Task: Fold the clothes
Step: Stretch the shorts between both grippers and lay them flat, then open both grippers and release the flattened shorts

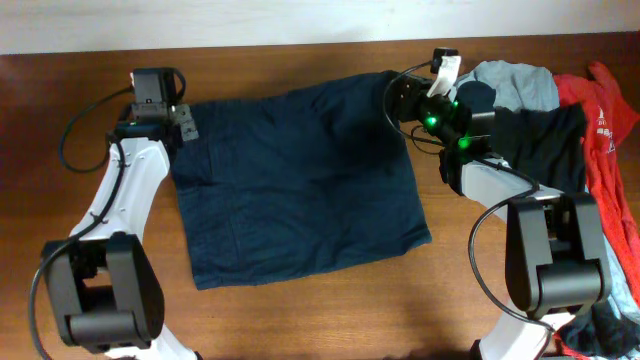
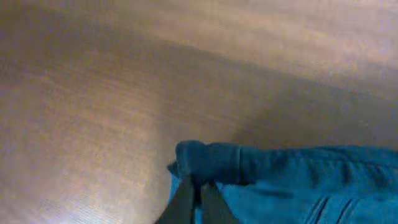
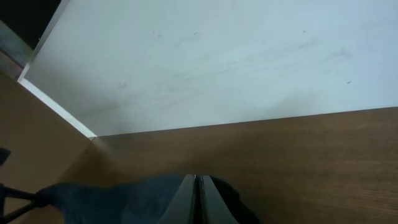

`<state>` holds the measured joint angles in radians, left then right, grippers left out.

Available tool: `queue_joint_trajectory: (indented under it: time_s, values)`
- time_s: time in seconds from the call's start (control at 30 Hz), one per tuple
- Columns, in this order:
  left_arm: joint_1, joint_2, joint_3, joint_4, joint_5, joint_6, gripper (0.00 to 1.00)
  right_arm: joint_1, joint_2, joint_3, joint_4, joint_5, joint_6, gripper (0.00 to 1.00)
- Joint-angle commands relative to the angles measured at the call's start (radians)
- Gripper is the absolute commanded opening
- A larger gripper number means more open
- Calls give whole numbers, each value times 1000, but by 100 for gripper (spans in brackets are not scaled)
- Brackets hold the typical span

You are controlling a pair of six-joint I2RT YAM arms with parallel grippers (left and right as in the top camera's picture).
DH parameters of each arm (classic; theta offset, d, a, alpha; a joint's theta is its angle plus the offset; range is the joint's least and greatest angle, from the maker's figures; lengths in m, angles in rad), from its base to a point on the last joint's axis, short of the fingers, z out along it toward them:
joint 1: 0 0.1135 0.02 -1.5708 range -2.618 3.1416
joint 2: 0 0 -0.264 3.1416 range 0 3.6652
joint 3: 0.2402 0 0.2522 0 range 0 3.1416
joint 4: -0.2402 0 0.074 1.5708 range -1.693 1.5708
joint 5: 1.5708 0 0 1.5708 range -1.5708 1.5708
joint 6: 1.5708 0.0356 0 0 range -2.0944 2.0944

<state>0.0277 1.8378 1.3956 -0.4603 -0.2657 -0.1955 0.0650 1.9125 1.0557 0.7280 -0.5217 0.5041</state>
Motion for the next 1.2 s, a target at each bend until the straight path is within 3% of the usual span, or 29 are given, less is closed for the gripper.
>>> queue_joint_trajectory:
  time_s: [0.0, 0.03, 0.07, 0.13, 0.2, 0.3, 0.33, 0.4, 0.53, 0.57, 0.6, 0.63, 0.67, 0.77, 0.87, 0.97, 1.1, 1.17]
  values:
    - [8, 19, -1, 76, -2, 14, 36, -8, 3, 11, 21, 21, 13, 61]
    - [9, 19, 0, 92, -3, 14, 47, -9, 3, 11, 20, 17, 13, 63]
    - [14, 19, 4, 101, -3, 14, 67, -15, 3, 11, 20, -2, 13, 67]
    - [23, 19, 15, 91, -3, 14, 82, -29, 3, 11, 8, -36, 13, 69]
    - [40, 18, 37, 48, -2, 14, 87, -55, 3, 11, -12, -107, 14, 70]
    - [50, 17, 69, -57, 2, 14, 87, -97, -5, 11, -90, -216, 13, 70]
    - [49, 17, 75, -101, 23, 14, 93, -113, -13, 11, -148, -245, 13, 70]
    - [49, 17, 75, -158, 92, 14, 93, -129, -32, 11, -244, -257, -1, 69]
    - [49, 17, 75, -306, 291, 14, 91, -140, -97, 11, -518, -259, -58, 70]
    - [48, 17, 75, -363, 351, 14, 76, -137, -128, 11, -635, -261, -111, 71]
    - [47, 17, 75, -398, 387, 14, 71, -136, -143, 11, -698, -260, -145, 74]
    - [47, 17, 75, -437, 430, 14, 66, -137, -166, 11, -801, -253, -201, 98]
    - [41, 17, 75, -514, 465, 13, 63, -137, -196, 11, -966, -206, -288, 98]
    - [31, 17, 75, -607, 448, 15, 56, -137, -233, 11, -1162, -72, -377, 98]
    - [17, 13, 75, -643, 418, 27, 43, -138, -247, 11, -1213, -153, -373, 98]
    - [-16, -29, 75, -660, 370, 33, 42, -137, -249, 11, -1225, -284, -423, 99]
    - [-74, -157, 75, -730, 212, 7, 42, -137, -287, 11, -1272, -200, -427, 100]
    - [-112, -260, 74, -793, 95, -60, 42, -122, -344, 11, -1360, -38, -445, 99]
